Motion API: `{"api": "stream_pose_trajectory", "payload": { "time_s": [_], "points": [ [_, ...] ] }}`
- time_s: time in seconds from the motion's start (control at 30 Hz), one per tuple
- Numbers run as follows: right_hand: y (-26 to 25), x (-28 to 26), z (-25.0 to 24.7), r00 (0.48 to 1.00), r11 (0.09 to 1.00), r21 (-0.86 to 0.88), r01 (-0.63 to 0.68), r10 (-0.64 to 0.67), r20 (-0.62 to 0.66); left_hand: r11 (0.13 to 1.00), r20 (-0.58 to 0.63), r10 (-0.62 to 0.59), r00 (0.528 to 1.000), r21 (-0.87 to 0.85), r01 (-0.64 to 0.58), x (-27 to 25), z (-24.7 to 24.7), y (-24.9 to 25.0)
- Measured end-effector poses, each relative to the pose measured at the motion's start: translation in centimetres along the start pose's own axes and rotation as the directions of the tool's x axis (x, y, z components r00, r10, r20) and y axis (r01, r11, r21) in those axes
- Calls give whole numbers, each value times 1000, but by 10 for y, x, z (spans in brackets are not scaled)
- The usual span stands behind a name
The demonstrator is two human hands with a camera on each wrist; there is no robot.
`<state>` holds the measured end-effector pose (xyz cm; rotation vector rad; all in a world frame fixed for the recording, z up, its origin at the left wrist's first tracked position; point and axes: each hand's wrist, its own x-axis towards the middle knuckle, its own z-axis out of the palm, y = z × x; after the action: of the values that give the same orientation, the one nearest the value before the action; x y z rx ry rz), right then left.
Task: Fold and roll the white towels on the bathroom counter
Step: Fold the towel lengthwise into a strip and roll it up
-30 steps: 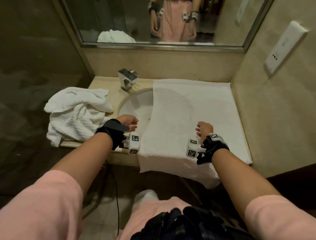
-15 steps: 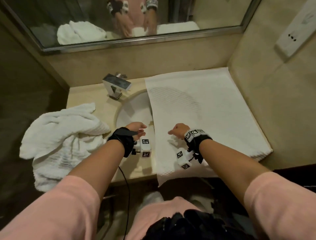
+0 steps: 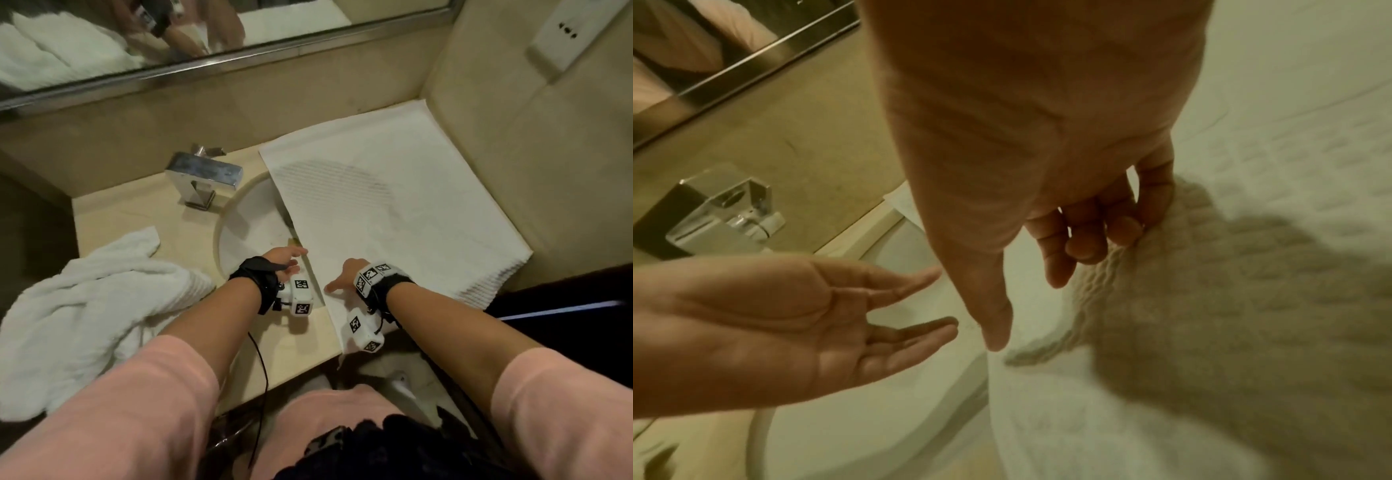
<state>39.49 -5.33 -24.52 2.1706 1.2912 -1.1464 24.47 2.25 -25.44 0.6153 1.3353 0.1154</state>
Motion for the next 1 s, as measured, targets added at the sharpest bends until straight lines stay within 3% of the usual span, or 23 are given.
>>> {"api": "stream_pose_trajectory", "payload": {
  "time_s": [0.27,0.43,0.6,0.83,1.0],
  "points": [
    [-21,-12,4,998,990,-122,67,-65,18,992,112,-4,994,129,-11,9,4,4],
    [-20,-18,8,996,973,-219,69,-78,-32,993,119,7,993,114,-21,9,6,10],
    [-17,-19,4,993,979,-171,108,-116,-35,998,121,19,992,60,-26,10,12,15],
    [17,-30,-7,989,978,154,141,-131,-74,992,124,114,986,45,-121,14,33,37],
    [54,-39,-6,992,862,492,122,-85,-96,994,139,111,984,-38,-106,19,45,52]
  ]
}}
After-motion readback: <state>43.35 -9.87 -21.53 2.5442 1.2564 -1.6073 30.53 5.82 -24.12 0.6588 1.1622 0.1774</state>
